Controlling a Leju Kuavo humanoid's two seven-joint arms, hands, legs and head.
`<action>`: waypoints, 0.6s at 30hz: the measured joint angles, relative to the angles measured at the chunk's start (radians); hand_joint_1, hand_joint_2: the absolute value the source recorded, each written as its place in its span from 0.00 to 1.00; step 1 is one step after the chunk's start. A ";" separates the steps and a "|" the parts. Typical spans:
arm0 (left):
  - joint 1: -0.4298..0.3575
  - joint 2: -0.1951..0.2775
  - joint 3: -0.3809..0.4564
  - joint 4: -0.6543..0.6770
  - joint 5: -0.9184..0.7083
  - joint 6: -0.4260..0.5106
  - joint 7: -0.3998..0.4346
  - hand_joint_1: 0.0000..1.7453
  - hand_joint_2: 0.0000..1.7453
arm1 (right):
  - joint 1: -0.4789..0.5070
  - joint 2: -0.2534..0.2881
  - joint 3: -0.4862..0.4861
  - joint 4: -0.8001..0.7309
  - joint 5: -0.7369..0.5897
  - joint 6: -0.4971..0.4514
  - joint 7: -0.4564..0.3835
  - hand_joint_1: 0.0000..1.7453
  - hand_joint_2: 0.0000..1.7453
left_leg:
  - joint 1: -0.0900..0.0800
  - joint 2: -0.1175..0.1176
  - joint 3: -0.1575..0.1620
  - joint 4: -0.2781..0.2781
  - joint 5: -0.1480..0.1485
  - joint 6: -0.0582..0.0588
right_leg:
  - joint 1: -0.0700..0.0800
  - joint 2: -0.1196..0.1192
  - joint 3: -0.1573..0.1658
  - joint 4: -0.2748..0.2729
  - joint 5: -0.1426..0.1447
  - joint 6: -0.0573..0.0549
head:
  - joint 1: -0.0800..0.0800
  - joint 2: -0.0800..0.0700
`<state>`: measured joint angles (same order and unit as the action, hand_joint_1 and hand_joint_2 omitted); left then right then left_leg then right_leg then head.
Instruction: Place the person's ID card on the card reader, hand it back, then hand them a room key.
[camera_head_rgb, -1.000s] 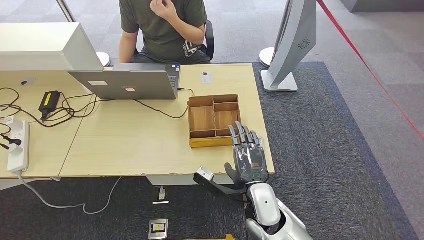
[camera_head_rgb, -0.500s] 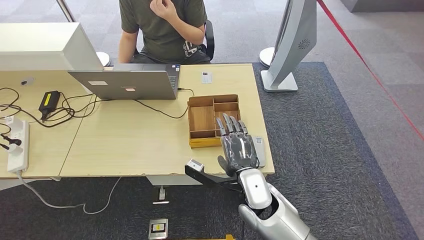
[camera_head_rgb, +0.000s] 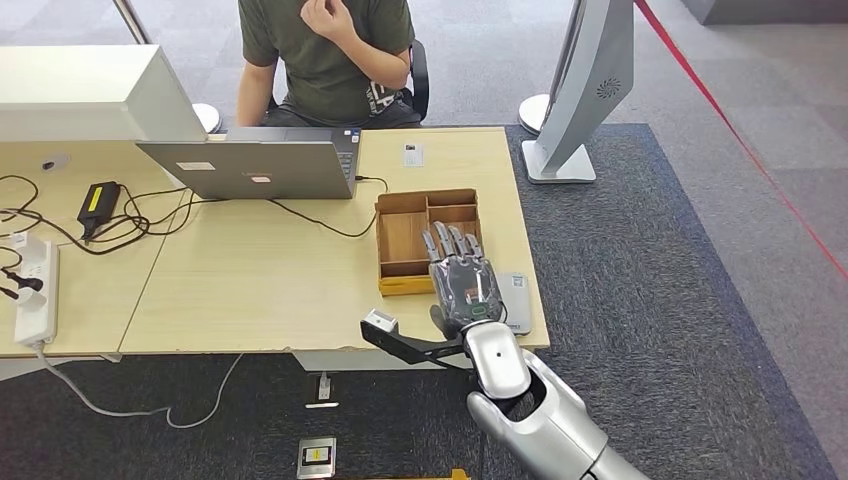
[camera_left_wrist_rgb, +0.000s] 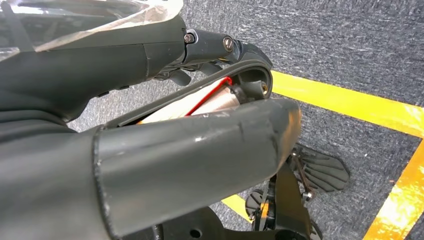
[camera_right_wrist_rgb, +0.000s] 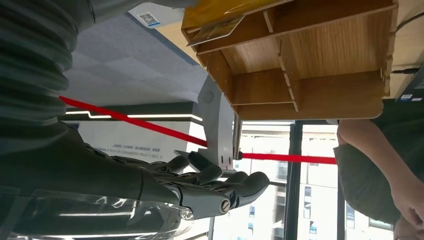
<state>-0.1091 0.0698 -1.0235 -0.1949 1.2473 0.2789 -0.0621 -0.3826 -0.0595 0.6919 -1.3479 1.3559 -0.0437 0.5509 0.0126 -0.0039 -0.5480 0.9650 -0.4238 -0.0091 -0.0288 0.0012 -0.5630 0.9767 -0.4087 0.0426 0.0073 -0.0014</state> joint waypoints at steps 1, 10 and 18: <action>0.000 0.000 0.000 0.000 -0.001 -0.002 0.000 0.00 0.00 | -0.003 0.000 0.001 0.006 -0.003 0.004 0.003 0.00 1.00 | 0.000 0.000 0.000 0.000 0.000 0.000 | 0.000 0.000 0.000 0.000 0.000 0.000 | 0.000 0.000; 0.000 0.000 0.000 0.000 -0.003 -0.009 0.005 0.00 0.00 | -0.012 -0.003 0.013 0.046 -0.032 0.014 0.020 0.00 1.00 | 0.000 0.000 0.000 0.000 0.000 0.000 | 0.000 0.000 0.000 0.000 0.000 0.000 | 0.000 0.000; 0.000 0.000 0.000 0.000 0.000 -0.008 0.011 0.00 0.00 | -0.019 -0.003 0.020 0.074 -0.034 0.011 0.020 0.00 1.00 | 0.000 0.000 0.000 0.000 0.000 0.000 | 0.000 0.000 0.000 0.000 0.000 0.000 | 0.000 0.000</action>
<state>-0.1089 0.0702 -1.0235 -0.1949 1.2470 0.2712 -0.0514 -0.4015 -0.0625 0.7119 -1.2734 1.3218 -0.0328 0.5711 0.0126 -0.0039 -0.5480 0.9650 -0.4238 -0.0091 -0.0288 0.0012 -0.5630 0.9767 -0.4087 0.0426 0.0073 -0.0013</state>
